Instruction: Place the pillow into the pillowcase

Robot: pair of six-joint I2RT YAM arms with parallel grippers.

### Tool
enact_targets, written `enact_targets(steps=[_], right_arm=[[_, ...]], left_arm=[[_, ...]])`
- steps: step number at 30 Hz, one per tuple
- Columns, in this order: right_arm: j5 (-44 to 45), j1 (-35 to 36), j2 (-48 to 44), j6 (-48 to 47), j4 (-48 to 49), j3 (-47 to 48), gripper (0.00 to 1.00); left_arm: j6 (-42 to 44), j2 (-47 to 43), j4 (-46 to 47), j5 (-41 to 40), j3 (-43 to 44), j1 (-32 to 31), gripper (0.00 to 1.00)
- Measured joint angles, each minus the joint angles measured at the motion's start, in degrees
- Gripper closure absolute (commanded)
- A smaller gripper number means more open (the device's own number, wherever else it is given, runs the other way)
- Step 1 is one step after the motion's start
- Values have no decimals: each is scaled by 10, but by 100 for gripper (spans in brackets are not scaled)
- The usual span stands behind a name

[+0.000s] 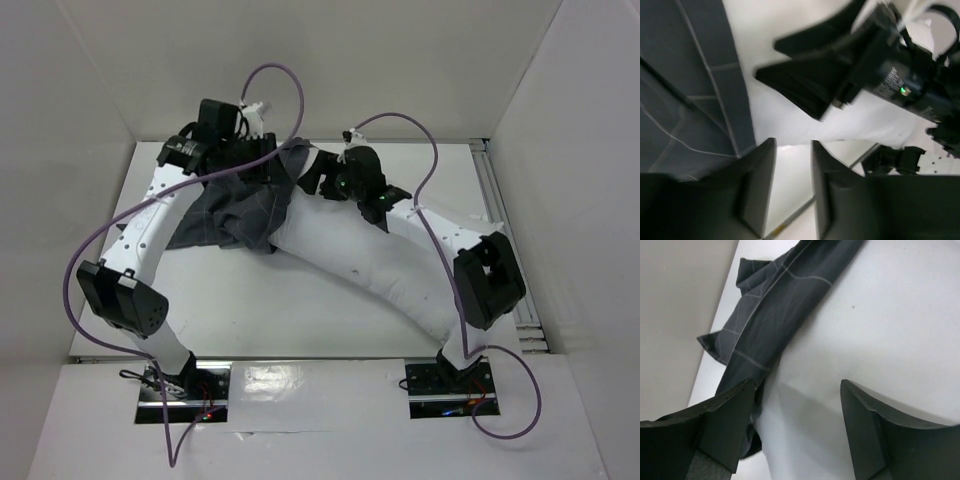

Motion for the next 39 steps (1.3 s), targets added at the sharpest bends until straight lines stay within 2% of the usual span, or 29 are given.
enact_targets(steps=[2, 3, 4, 7, 14, 19, 24, 30, 34, 37, 38, 39], right_arm=[[1, 3, -17, -13, -22, 1, 22], [2, 4, -24, -20, -42, 4, 22], [5, 5, -31, -27, -59, 6, 22], [24, 5, -50, -44, -109, 10, 21], [128, 6, -90, -84, -240, 47, 11], [188, -1, -94, -111, -313, 88, 7], [215, -17, -94, -124, -364, 90, 6], [222, -40, -107, -125, -389, 66, 6], [221, -47, -120, -125, -400, 47, 6], [217, -51, -132, -123, -401, 35, 6], [215, -52, -136, -123, -400, 31, 7], [213, -52, -139, -122, -401, 28, 8]], left_arm=[[9, 14, 2, 5, 30, 18, 56], [10, 24, 4, 4, 44, 27, 37], [9, 37, 6, 3, 57, 35, 26], [2, 89, 4, -12, 101, 54, 11], [-9, 257, 5, -82, 237, 62, 12], [-21, 331, 8, -94, 296, 60, 27], [-33, 345, 23, -90, 303, 56, 41], [-34, 345, 44, -94, 306, 45, 43], [-33, 345, 49, -95, 306, 34, 53], [-35, 346, 51, -95, 306, 27, 76], [-33, 346, 54, -94, 306, 25, 92], [-38, 346, 56, -94, 306, 24, 100]])
